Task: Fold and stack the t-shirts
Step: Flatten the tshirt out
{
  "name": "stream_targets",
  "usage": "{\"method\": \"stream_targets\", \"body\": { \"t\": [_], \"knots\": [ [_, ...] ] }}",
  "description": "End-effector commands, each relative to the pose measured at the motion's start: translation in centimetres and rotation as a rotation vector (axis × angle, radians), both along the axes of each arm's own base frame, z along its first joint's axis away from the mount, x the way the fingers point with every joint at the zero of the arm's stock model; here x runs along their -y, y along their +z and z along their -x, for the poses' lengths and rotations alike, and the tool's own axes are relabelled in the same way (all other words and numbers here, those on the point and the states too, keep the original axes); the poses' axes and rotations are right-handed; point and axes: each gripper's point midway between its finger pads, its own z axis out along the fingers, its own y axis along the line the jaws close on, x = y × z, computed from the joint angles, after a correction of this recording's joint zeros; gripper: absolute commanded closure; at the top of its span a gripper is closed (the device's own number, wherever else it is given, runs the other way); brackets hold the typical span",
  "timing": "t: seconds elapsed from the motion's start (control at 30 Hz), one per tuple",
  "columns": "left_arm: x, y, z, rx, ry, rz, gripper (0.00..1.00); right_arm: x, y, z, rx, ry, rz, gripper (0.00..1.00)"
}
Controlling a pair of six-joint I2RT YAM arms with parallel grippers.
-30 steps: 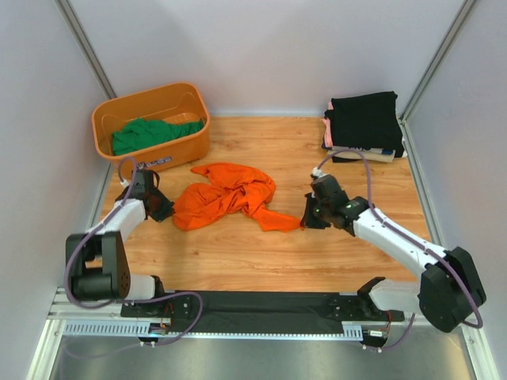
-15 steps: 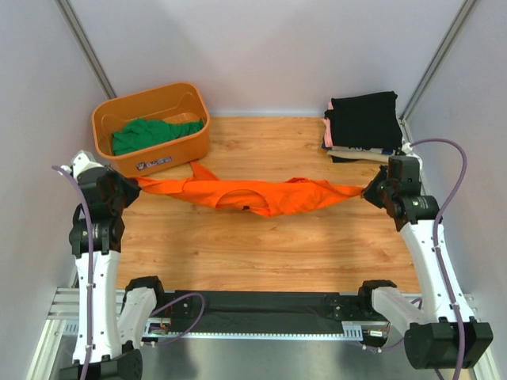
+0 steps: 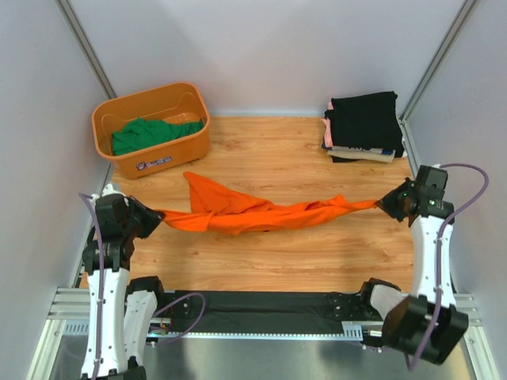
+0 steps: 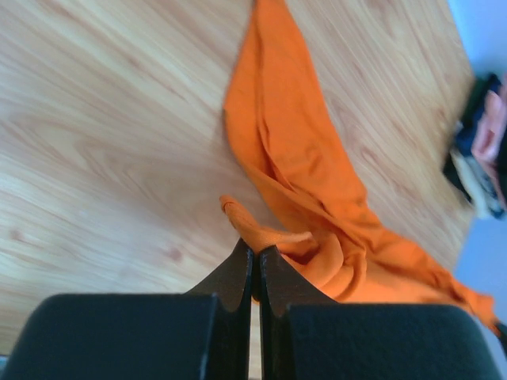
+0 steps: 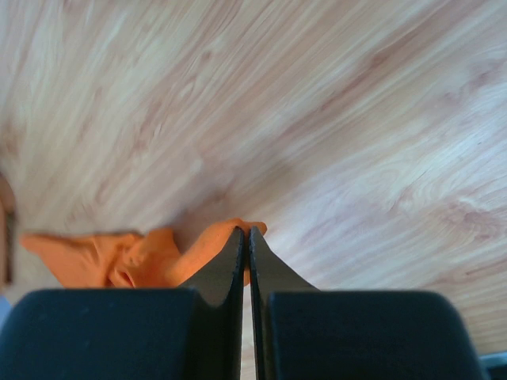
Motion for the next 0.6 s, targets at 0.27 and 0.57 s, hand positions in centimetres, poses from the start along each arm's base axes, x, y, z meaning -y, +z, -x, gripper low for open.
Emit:
{"method": "stream_targets", "body": {
  "t": [0.27,0.57],
  "knots": [
    [9.8,-0.2,6.3,0.097,-0.426,0.243,0.04,9.3,2.3,-9.9,-0.037,-0.123,0.005,0.1],
    [6.3,1.2,0.1,0.054,-0.39,-0.098,0.03,-9.0,4.9,-4.3,0.067,0.331,0.169,0.01]
  ]
}}
